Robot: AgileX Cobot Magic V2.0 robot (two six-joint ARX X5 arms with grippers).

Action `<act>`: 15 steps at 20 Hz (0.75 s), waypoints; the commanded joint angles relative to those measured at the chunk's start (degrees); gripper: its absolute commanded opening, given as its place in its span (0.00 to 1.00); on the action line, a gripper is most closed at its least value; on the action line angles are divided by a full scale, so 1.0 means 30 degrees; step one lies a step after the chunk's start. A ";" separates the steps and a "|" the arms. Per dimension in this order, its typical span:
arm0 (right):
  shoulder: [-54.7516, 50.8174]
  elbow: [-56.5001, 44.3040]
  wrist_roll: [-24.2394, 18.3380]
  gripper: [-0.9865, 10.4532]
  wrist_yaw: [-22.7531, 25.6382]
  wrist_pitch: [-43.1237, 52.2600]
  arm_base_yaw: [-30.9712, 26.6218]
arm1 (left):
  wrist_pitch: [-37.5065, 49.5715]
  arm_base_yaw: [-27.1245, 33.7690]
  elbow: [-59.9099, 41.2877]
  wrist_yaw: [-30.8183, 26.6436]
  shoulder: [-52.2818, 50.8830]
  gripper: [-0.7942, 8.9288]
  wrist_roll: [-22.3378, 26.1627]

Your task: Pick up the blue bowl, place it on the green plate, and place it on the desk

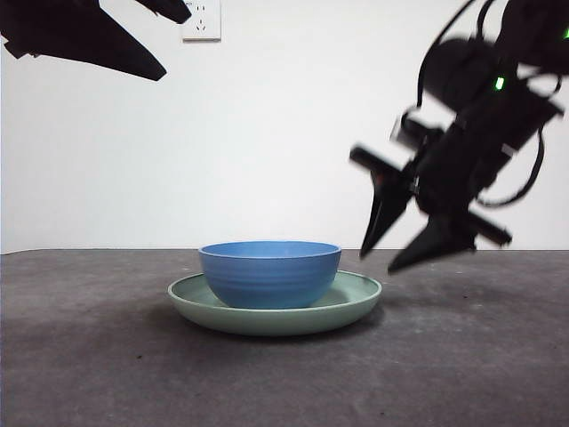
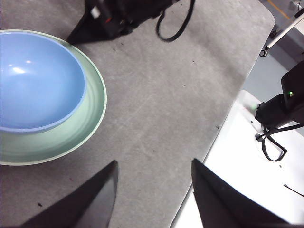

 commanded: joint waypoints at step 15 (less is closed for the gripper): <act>-1.3449 0.0379 -0.7796 0.25 -0.2492 -1.1249 0.0160 | 0.0204 -0.0124 0.0175 0.0080 0.0117 0.34 0.0306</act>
